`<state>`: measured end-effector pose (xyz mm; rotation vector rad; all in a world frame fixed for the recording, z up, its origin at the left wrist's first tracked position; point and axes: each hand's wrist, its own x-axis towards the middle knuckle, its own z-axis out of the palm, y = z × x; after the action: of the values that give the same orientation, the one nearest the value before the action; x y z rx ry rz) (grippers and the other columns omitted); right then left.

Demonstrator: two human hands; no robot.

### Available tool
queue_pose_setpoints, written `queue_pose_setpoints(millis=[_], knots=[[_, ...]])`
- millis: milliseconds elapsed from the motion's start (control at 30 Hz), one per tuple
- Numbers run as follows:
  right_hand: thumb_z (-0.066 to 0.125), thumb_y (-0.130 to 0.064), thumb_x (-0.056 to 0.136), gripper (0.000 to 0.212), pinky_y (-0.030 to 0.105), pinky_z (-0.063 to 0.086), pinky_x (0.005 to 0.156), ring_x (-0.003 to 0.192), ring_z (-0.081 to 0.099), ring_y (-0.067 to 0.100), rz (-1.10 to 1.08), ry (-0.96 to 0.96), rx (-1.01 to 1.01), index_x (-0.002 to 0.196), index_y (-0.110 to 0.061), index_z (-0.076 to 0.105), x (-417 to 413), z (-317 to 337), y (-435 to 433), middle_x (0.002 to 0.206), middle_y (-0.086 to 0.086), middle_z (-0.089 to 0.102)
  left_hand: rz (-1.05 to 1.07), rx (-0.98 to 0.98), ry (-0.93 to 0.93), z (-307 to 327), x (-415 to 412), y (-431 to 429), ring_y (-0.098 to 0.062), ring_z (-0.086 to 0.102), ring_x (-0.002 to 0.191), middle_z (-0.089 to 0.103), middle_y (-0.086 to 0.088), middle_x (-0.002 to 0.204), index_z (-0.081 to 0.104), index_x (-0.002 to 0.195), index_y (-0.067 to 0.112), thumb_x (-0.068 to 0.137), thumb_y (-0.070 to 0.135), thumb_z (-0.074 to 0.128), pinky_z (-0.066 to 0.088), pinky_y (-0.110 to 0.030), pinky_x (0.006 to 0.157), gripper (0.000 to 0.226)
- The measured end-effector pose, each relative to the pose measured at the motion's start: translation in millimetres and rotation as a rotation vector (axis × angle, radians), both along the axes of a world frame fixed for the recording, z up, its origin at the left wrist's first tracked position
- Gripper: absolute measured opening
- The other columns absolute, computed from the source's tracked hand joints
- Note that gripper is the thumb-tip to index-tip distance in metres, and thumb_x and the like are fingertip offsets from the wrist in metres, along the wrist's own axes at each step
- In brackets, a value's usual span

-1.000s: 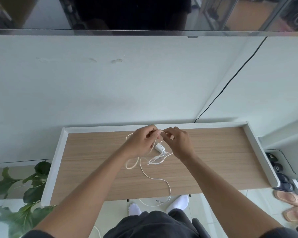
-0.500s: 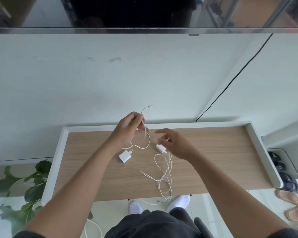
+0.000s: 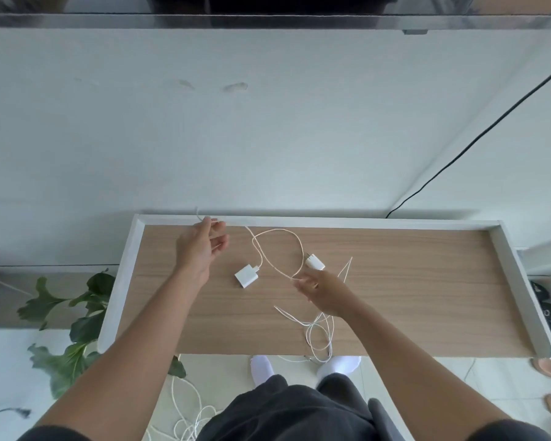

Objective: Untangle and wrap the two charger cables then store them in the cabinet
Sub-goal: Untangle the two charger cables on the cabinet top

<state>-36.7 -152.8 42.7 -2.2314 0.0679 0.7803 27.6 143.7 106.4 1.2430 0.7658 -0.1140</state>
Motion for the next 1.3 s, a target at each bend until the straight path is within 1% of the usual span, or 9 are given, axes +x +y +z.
queue_pose_setpoints(millis=[100,300,400,500,700,767,967,1167,1300], knots=[[0.065,-0.053,0.104,0.028,0.03,0.052,0.085,0.094,0.074,0.01,-0.026,-0.027,-0.045,0.117,-0.034,0.08,3.4,-15.5,-10.2,0.101,-0.01,0.08,0.067,0.029,0.165,-49.0,-15.0,27.9,-0.018,0.073,0.074,0.08,-0.01,0.119,0.071,0.125,0.006,0.112,0.029,0.059,0.066,-0.027,0.064,0.029],[0.065,-0.043,0.106,0.018,0.018,0.05,0.062,0.065,0.076,0.008,-0.195,-0.036,-0.002,0.099,-0.027,0.07,13.5,-10.0,-1.1,0.086,-0.014,0.081,-0.123,0.037,0.39,-116.0,-41.7,44.2,-0.024,0.075,0.087,0.081,-0.009,0.121,0.075,0.118,0.012,0.111,0.034,0.063,0.066,-0.036,0.078,0.026],[0.065,-0.053,0.103,0.033,0.028,0.052,0.065,0.069,0.078,0.011,-0.297,-0.029,-0.007,0.089,-0.023,0.07,17.3,-2.5,6.8,0.086,-0.012,0.083,-0.313,0.176,0.335,-127.6,-46.5,31.7,-0.027,0.074,0.095,0.077,-0.001,0.125,0.076,0.125,0.026,0.11,0.029,0.059,0.068,-0.039,0.081,0.023],[0.06,-0.062,0.104,0.047,0.027,0.046,0.062,0.07,0.079,0.013,-0.354,-0.025,0.007,0.087,-0.019,0.069,22.6,6.3,13.7,0.087,-0.013,0.083,-0.647,0.526,0.177,-143.8,-45.3,19.6,-0.021,0.07,0.113,0.069,0.011,0.127,0.071,0.139,0.032,0.105,0.026,0.056,0.057,-0.035,0.086,0.037],[0.054,-0.051,0.11,0.041,0.036,0.057,0.075,0.067,0.079,0.017,-0.382,-0.068,0.064,0.091,-0.021,0.075,26.2,7.3,18.0,0.091,-0.014,0.083,-0.962,0.873,0.053,-185.3,-47.7,-1.7,-0.021,0.053,0.129,0.054,0.001,0.139,0.057,0.153,0.034,0.094,0.033,0.081,0.054,-0.043,0.102,0.063],[0.053,-0.048,0.112,0.043,0.041,0.06,0.079,0.063,0.075,0.018,-0.436,-0.104,0.128,0.091,-0.02,0.077,33.5,10.4,14.7,0.09,-0.01,0.083,-0.979,0.971,0.039,-185.1,-46.4,-2.9,-0.023,0.055,0.127,0.053,0.001,0.135,0.056,0.153,0.036,0.097,0.029,0.077,0.057,-0.044,0.094,0.06],[0.044,-0.044,0.116,0.048,0.036,0.059,0.064,0.06,0.055,0.009,-0.789,-0.18,0.27,0.099,-0.016,0.078,63.6,18.5,-26.9,0.088,0.004,0.072,-0.934,1.13,-0.008,-183.3,-30.1,29.8,-0.028,0.062,0.112,0.054,-0.001,0.127,0.06,0.149,0.035,0.099,0.012,0.068,0.059,-0.044,0.075,0.056],[0.042,-0.033,0.113,0.038,0.034,0.058,0.066,0.057,0.047,0.014,-1.188,-0.025,0.343,0.102,-0.016,0.075,66.7,-0.6,-82.0,0.103,0.005,0.075,-0.868,1.207,0.105,-172.2,9.4,80.7,-0.041,0.066,0.106,0.057,-0.011,0.131,0.062,0.148,0.032,0.1,0.015,0.069,0.052,-0.044,0.08,0.051],[0.037,-0.039,0.116,0.043,0.035,0.057,0.073,0.063,0.052,0.015,-1.355,0.054,0.437,0.109,-0.019,0.074,60.2,-9.1,-111.4,0.111,0.0,0.082,-0.832,1.249,0.129,-175.3,27.0,96.3,-0.046,0.065,0.118,0.061,-0.018,0.135,0.064,0.15,0.025,0.102,0.008,0.066,0.054,-0.05,0.094,0.051]])
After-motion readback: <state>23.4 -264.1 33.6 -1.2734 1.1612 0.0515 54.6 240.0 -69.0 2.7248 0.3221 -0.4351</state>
